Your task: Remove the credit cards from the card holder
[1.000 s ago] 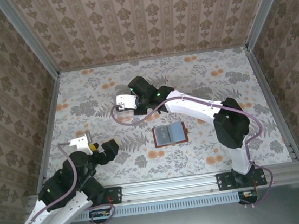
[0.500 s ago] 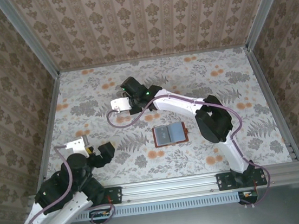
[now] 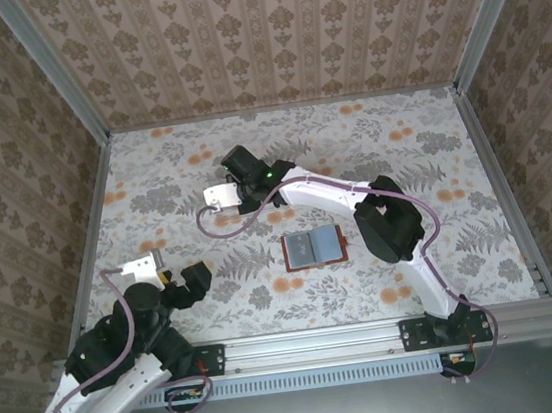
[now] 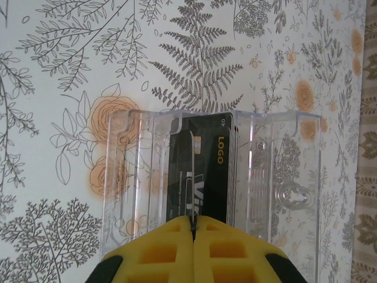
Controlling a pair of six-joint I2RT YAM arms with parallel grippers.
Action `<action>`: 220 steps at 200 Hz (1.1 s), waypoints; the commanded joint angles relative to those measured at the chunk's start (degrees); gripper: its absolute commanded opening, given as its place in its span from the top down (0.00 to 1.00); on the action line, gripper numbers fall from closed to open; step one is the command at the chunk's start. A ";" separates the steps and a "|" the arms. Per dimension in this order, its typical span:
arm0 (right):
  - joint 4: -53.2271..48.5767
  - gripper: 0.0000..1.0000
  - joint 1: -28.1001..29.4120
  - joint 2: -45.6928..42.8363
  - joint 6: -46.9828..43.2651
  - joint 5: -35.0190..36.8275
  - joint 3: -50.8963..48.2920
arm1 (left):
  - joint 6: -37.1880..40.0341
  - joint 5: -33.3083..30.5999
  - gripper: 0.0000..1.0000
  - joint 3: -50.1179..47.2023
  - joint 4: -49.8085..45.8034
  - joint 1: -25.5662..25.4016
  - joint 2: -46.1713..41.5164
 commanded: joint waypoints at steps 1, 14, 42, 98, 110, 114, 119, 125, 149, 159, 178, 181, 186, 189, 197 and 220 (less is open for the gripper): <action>0.83 1.00 0.47 2.48 -0.21 1.64 2.33 | -0.41 -0.62 0.00 -0.66 -0.37 0.47 -1.02; 0.93 1.00 0.56 2.99 -0.15 1.90 2.79 | -0.41 -0.53 0.00 -0.70 -0.37 0.49 -1.04; 1.39 1.00 0.60 3.74 -0.24 2.67 2.82 | -0.52 -0.17 0.00 -1.08 -0.13 0.49 -1.12; 3.53 0.81 0.61 4.53 0.67 4.94 2.42 | -0.41 -0.04 0.00 -1.29 0.11 0.47 -1.21; 4.25 0.75 0.62 4.44 0.68 5.51 2.29 | -0.41 0.00 0.00 -1.35 0.19 0.47 -1.21; 4.49 0.74 0.66 4.44 0.72 5.75 2.25 | -0.41 -0.17 0.00 -1.36 0.17 0.47 -1.21; 4.90 0.72 0.61 4.40 0.74 6.06 2.05 | -0.41 0.01 0.00 -1.36 0.31 0.50 -1.18; 5.33 0.72 0.61 4.35 0.72 6.43 1.95 | -0.42 0.03 0.00 -1.45 0.31 0.47 -1.20; 6.34 0.71 0.68 4.18 0.75 7.01 1.59 | -0.29 0.22 0.00 -1.71 0.71 0.47 -1.21; 6.84 0.71 0.75 4.18 0.70 7.35 1.43 | -0.20 0.22 0.00 -1.72 0.82 0.49 -1.20; 8.35 0.70 0.76 4.40 0.61 8.52 0.99 | -0.19 0.29 0.00 -1.72 0.73 0.51 -1.16; 8.62 0.70 0.76 4.38 0.54 8.59 0.93 | -0.22 0.38 0.00 -1.72 0.69 0.48 -1.24; 8.96 0.70 0.75 4.43 0.47 8.96 0.89 | -0.21 0.36 0.00 -1.72 0.69 0.48 -1.28; 9.13 0.70 0.73 4.44 0.42 9.09 0.89 | -0.18 0.35 0.00 -1.81 0.72 0.50 -1.28; 9.66 0.70 0.75 4.58 0.36 9.45 0.93 | -0.19 0.40 0.00 -1.80 0.71 0.47 -1.30; 10.86 0.68 0.69 5.10 0.35 10.45 0.97 | -0.23 0.46 0.00 -1.89 0.78 0.50 -1.31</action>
